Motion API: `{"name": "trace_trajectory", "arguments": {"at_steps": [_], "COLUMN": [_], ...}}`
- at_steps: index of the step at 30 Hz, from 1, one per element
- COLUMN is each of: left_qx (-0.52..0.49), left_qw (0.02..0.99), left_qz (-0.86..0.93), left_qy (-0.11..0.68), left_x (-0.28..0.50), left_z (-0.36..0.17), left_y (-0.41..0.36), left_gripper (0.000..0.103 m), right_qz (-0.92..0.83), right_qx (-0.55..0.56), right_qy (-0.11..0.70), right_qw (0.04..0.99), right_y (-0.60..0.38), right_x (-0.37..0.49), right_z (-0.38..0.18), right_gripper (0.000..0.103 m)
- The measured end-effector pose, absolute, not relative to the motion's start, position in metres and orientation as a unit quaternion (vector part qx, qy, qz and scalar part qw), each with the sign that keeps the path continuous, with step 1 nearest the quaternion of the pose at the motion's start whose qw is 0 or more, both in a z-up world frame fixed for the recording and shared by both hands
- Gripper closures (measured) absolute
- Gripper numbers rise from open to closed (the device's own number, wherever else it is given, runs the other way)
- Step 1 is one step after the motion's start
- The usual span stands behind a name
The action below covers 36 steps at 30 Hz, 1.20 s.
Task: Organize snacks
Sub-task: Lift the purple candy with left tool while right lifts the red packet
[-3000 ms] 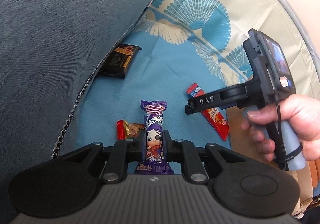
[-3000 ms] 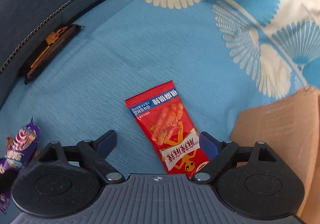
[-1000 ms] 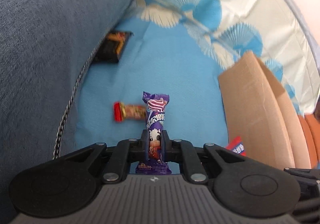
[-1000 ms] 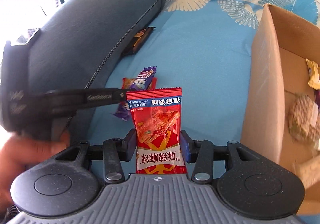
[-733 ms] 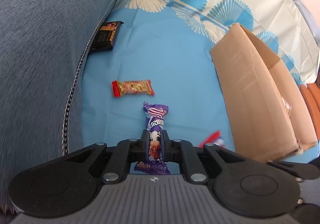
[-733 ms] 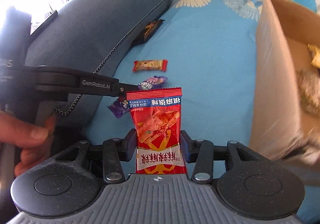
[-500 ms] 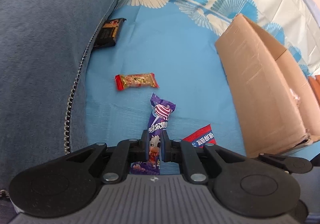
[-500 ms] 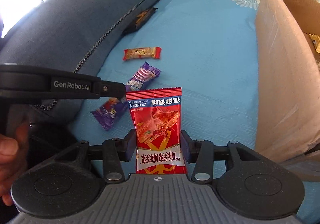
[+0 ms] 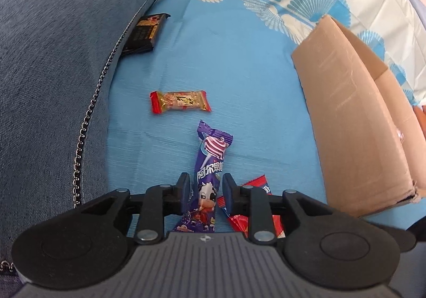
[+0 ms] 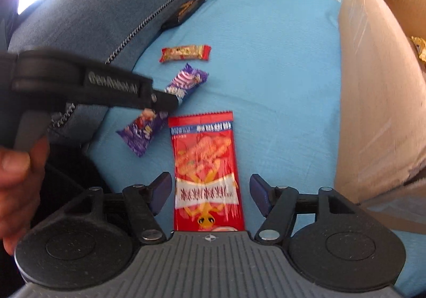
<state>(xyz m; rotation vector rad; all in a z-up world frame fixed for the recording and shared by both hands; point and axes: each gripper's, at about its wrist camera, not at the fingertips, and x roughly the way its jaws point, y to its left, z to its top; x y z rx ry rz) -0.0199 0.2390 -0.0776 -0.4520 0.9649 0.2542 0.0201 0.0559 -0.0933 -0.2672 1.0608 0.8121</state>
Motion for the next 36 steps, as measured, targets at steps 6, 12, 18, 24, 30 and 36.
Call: {"name": "trace_trajectory", "arguments": {"at_steps": [6,12,18,24,30,36], "left_qx": [-0.222,-0.215,-0.199,-0.186,-0.175,-0.15], "left_qw": [0.85,0.846,0.848,0.847,0.846,0.848], "left_qz": [0.119,0.121,0.126,0.129,0.13,0.129], "left_qy": [0.463,0.472,0.475,0.48,0.486,0.491], "left_x": [-0.018,-0.013,-0.011,-0.01,-0.007,-0.005], "left_z": [-0.079,-0.083,-0.083,-0.084,-0.086,-0.087], "left_y": [0.241,0.24,0.235,0.232,0.228,0.222], "left_gripper": [0.07,0.07,0.07,0.071,0.071,0.071], "right_qz": [0.379,0.374,0.372,0.366,0.361,0.357], "right_qx": [-0.144,-0.146,-0.138,-0.135,-0.127,-0.127], "right_qy": [0.481,0.474,0.473,0.467,0.465,0.467], "right_qw": [0.778,0.783,0.787,0.793,0.799,0.799], "right_y": [0.054,0.053,0.051,0.047,0.045,0.045], "right_x": [0.014,0.014,0.015,0.015,0.017,0.019], "right_z": [-0.097,-0.097,-0.096,-0.094,-0.092,-0.094], "right_gripper": [0.037,0.049,0.054,0.055,0.056,0.056]}}
